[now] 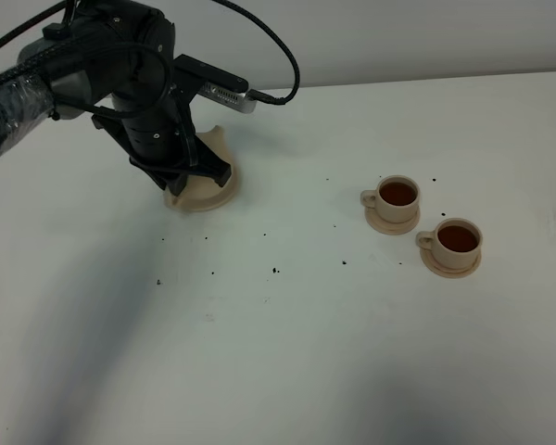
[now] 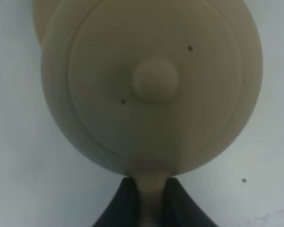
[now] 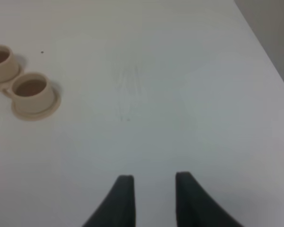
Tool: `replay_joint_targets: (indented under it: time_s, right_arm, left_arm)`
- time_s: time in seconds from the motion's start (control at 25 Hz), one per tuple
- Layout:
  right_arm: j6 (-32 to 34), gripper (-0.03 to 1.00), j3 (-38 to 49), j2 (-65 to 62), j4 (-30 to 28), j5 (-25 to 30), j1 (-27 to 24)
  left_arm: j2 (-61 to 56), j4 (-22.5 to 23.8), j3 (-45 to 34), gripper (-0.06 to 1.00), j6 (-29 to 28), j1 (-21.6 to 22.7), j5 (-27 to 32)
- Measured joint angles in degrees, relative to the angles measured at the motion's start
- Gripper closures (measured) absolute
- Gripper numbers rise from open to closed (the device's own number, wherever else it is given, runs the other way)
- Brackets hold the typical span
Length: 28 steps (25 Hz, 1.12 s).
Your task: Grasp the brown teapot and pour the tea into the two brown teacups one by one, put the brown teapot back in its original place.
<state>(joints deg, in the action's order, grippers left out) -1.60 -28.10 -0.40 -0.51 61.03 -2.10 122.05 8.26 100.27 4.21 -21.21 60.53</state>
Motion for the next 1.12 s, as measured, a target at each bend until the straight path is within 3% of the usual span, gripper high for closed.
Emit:
replay_joint_targets:
  time_s: [0.48,1.12]
  right_arm:
    - [0.0,0.72,0.0,0.0,0.0,0.0,0.0]
    - [0.0,0.72,0.0,0.0,0.0,0.0,0.0]
  left_arm:
    - [0.0,-1.5,-6.6,0.79,0.9,3.6,-12.7]
    - [1.6,-2.8,-7.6,0.79,2.3,4.6,-16.0]
